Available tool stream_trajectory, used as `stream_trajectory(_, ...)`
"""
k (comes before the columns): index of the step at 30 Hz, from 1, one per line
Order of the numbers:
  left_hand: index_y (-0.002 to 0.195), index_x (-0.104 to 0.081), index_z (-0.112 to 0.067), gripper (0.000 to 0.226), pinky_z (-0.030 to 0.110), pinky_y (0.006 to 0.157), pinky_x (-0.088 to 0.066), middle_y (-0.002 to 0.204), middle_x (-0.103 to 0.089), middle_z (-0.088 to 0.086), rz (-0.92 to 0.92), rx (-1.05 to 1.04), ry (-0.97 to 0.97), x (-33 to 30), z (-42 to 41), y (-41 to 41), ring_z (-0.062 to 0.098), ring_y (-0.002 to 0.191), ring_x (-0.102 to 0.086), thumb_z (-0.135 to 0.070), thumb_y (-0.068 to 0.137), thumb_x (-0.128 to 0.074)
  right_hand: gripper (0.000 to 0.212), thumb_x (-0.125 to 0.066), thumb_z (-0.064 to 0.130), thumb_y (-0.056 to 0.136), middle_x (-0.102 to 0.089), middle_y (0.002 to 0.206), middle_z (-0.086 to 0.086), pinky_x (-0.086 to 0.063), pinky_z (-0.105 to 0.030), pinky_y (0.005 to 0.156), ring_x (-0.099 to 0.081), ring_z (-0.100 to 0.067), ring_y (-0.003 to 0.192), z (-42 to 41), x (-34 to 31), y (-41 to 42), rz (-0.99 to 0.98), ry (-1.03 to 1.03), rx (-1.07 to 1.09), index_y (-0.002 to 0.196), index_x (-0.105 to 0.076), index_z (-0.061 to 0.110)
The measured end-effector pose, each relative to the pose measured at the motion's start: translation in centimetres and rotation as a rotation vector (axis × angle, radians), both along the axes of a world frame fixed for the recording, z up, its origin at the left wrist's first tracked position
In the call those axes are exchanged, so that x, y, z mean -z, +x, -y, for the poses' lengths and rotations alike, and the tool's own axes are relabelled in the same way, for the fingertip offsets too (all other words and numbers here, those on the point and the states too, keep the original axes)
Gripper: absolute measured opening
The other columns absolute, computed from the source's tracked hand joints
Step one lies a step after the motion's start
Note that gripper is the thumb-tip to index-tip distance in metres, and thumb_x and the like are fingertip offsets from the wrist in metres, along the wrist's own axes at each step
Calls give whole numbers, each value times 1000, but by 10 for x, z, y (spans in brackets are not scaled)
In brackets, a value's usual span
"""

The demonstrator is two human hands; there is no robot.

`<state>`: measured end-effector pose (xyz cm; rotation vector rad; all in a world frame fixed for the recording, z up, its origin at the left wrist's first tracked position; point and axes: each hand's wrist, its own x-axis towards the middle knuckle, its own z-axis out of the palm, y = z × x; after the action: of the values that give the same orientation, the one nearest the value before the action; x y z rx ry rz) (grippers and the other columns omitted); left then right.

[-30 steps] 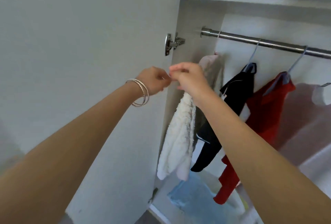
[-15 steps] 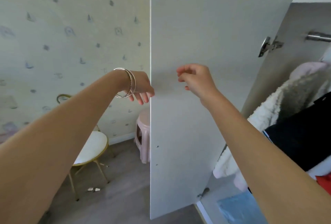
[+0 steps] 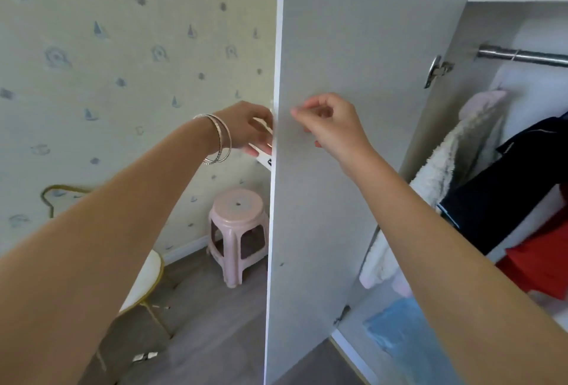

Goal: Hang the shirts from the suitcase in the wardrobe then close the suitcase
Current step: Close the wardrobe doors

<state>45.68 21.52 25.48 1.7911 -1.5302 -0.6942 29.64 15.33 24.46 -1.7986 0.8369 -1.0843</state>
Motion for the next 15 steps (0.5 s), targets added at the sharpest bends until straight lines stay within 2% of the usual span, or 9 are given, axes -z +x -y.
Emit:
stream_trajectory(3,103,-61,0,17,26,73,-59,94,-72,13,11,177,58,-8,11,-4,13,76,-73,-2,88,-53,46,-75,47,72,-48,84,7,-45,-25,67,-56,-8,80,-14,-3,-13,-11,5,81,103,-49,25)
stream_trajectory(5,96,-65,-5,14,25,73,-59,84,-75,5,31,297,123,-12,19,-17,16,76,-73,-3,88,-54,55,-77,50,67,-48,88,6,-43,-23,66,-53,-5,76,-24,-6,-25,-21,-7,135,105,-45,26)
stream_trajectory(7,85,-66,-13,20,27,73,-59,71,-75,-5,17,399,174,-14,27,-30,13,71,-73,1,88,-52,58,-79,49,65,-48,89,6,-41,-20,67,-52,-5,77,-33,-10,-35,-8,-51,194,105,-44,26)
stream_trajectory(9,84,-64,-18,26,30,73,-58,67,-73,-10,-4,513,208,-14,38,-48,8,69,-71,6,86,-54,59,-81,46,64,-49,89,7,-43,-20,70,-53,-6,79,-41,-13,-50,10,-119,302,105,-44,25)
stream_trajectory(10,85,-64,-18,26,31,72,-58,68,-73,-10,-6,561,214,-14,42,-57,6,70,-71,7,85,-56,57,-82,43,65,-50,88,7,-45,-20,72,-53,-7,79,-45,-14,-58,22,-157,349,104,-45,24)
stream_trajectory(12,95,-64,-13,22,31,72,-59,84,-73,-3,-8,630,208,-12,50,-73,8,77,-71,5,81,-61,53,-81,38,65,-55,89,3,-49,-24,74,-56,-11,79,-52,-16,-73,38,-225,396,102,-47,23)
stream_trajectory(14,105,-63,-4,29,31,76,-59,98,-72,6,29,696,195,-11,59,-96,10,85,-70,-2,76,-68,47,-78,36,65,-62,94,-3,-53,-29,76,-62,-15,82,-58,-14,-97,47,-291,440,101,-50,24)
stream_trajectory(15,106,-63,-2,34,31,77,-58,98,-73,7,44,728,182,-11,64,-109,10,86,-71,-6,74,-71,43,-77,34,67,-65,97,-4,-55,-30,78,-64,-15,85,-60,-12,-110,46,-316,459,100,-52,25)
